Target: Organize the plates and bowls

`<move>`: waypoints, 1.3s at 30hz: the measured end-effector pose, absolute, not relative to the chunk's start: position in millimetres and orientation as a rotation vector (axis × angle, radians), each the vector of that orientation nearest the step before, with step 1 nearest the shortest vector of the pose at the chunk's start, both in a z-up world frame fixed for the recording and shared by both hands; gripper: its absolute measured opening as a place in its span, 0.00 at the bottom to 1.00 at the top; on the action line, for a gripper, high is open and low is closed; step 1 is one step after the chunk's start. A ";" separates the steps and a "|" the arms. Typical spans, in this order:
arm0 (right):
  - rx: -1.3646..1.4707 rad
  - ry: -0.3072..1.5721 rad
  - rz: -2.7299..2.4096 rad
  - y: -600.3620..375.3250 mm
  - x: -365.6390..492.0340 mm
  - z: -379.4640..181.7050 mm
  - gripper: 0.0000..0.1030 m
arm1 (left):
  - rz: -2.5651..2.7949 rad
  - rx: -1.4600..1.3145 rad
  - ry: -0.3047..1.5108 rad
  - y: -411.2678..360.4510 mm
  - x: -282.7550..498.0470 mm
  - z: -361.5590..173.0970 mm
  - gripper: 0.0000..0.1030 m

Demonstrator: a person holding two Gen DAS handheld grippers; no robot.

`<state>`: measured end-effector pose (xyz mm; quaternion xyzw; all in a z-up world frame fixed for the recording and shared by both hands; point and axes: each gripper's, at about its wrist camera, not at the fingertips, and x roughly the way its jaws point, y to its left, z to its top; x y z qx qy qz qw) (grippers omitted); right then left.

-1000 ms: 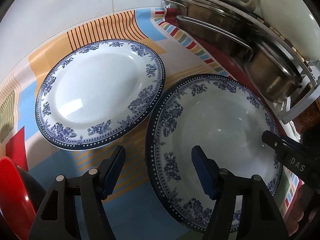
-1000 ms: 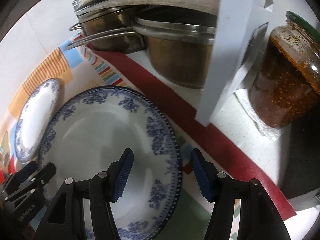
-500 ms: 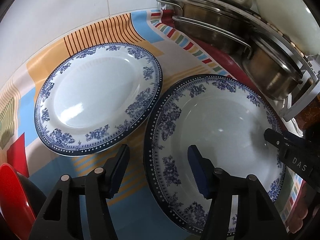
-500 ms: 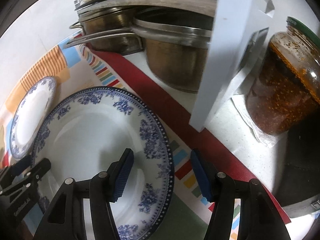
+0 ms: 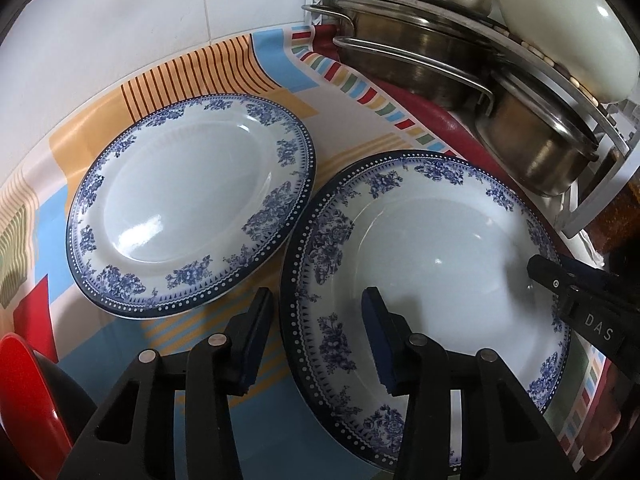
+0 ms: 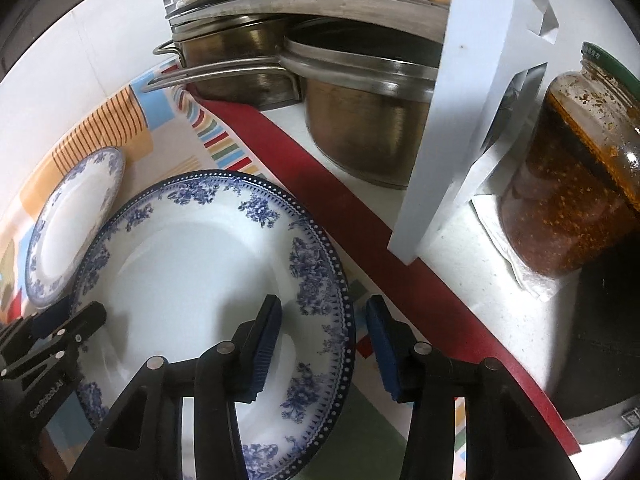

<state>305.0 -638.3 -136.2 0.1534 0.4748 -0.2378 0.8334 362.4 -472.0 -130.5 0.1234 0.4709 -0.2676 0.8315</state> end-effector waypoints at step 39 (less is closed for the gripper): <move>0.220 0.920 -0.533 -585.2 264.1 -96.5 0.36 | -0.591 0.210 0.960 -418.1 325.2 -88.3 0.34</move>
